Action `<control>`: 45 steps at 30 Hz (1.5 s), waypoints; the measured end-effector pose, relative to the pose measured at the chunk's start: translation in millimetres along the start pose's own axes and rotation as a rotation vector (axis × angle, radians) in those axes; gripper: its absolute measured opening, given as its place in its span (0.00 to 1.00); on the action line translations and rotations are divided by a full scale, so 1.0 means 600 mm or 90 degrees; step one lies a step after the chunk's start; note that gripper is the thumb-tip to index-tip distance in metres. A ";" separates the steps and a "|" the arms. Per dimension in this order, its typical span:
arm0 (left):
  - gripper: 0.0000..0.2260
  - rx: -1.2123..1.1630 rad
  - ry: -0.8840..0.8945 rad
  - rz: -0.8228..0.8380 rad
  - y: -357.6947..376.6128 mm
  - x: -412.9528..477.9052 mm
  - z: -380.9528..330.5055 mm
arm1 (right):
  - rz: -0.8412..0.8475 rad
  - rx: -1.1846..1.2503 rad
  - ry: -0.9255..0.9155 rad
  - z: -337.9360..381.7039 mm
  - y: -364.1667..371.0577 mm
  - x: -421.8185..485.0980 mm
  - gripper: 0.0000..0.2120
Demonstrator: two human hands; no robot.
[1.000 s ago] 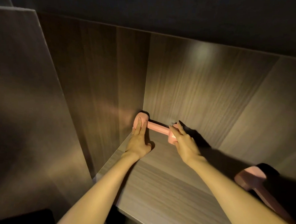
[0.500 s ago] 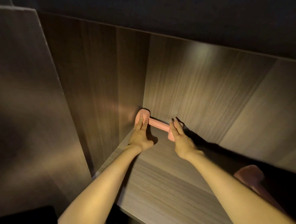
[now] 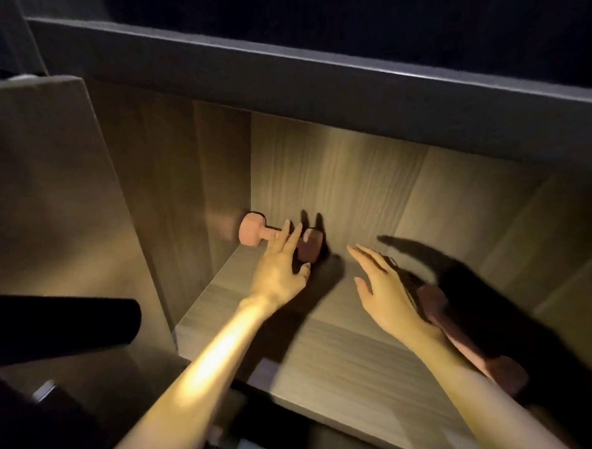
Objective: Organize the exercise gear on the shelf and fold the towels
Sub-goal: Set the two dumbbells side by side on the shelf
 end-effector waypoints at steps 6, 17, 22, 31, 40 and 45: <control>0.32 -0.083 0.089 0.043 0.089 -0.018 -0.140 | -0.107 -0.066 0.094 -0.127 -0.087 -0.118 0.24; 0.29 -0.064 0.138 0.209 0.309 -0.022 -0.213 | 0.105 -0.142 0.470 -0.356 -0.070 -0.240 0.34; 0.35 -0.121 0.148 0.205 0.344 -0.017 -0.234 | 0.067 0.082 0.398 -0.350 -0.046 -0.244 0.37; 0.25 -0.212 0.113 0.076 0.326 -0.020 -0.216 | 0.063 0.119 0.342 -0.359 -0.028 -0.228 0.36; 0.24 -0.127 -0.012 -0.091 0.198 -0.085 -0.100 | 0.206 0.146 0.247 -0.257 0.046 -0.175 0.40; 0.27 -0.071 -0.110 -0.153 0.107 -0.125 -0.013 | 0.231 0.122 0.176 -0.156 0.102 -0.136 0.41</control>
Point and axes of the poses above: each hand's wrist, its own x-axis towards the middle knuckle, its own y-axis out of the palm, z = x × y, the point moved 8 cm from there along x, towards the middle knuckle, and after that the axes turned 11 degrees about y, right-handed, at the moved point
